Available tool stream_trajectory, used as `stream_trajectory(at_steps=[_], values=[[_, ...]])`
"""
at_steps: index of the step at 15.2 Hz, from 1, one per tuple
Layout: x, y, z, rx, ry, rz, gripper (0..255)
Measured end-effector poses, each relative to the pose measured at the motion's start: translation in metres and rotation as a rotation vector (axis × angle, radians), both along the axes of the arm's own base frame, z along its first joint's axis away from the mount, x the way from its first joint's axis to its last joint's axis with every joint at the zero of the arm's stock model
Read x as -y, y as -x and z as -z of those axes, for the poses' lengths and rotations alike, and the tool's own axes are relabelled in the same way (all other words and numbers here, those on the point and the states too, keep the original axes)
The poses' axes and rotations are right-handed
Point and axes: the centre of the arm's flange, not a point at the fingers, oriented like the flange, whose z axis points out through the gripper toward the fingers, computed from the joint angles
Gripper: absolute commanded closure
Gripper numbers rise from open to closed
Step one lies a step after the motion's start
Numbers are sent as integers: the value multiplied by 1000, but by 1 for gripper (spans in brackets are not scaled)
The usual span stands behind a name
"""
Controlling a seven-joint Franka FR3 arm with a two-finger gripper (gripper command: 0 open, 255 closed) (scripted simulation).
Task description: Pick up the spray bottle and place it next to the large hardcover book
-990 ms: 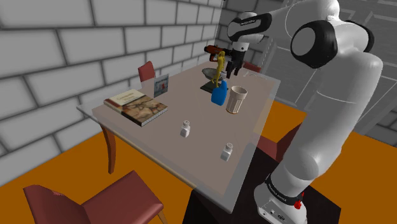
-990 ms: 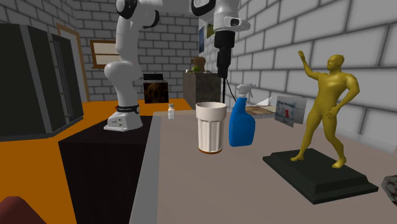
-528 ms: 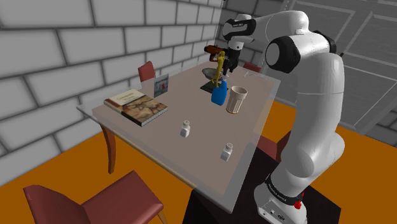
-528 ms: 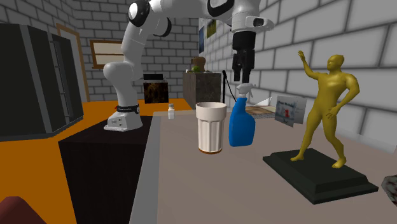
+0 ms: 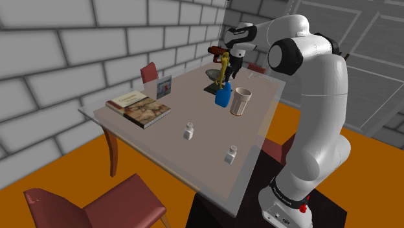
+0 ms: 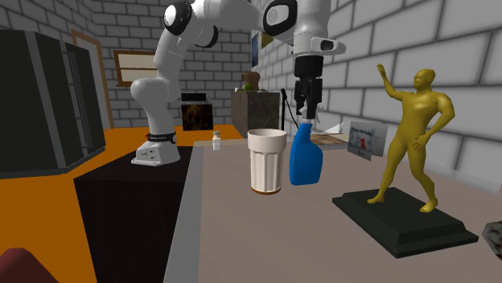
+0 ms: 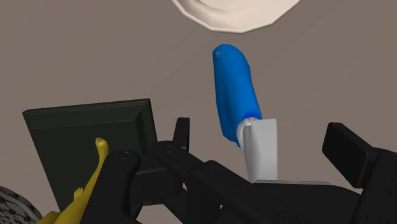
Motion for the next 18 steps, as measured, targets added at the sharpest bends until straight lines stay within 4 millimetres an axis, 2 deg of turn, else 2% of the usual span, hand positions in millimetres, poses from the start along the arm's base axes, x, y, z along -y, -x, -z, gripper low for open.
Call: stream_trajectory(at_steps=[5, 6, 16, 18], values=[[0, 0, 1, 0, 0, 0, 0], [0, 0, 1, 0, 0, 0, 255], [0, 0, 1, 1, 1, 0, 255], [-1, -1, -5, 0, 0, 0, 255]])
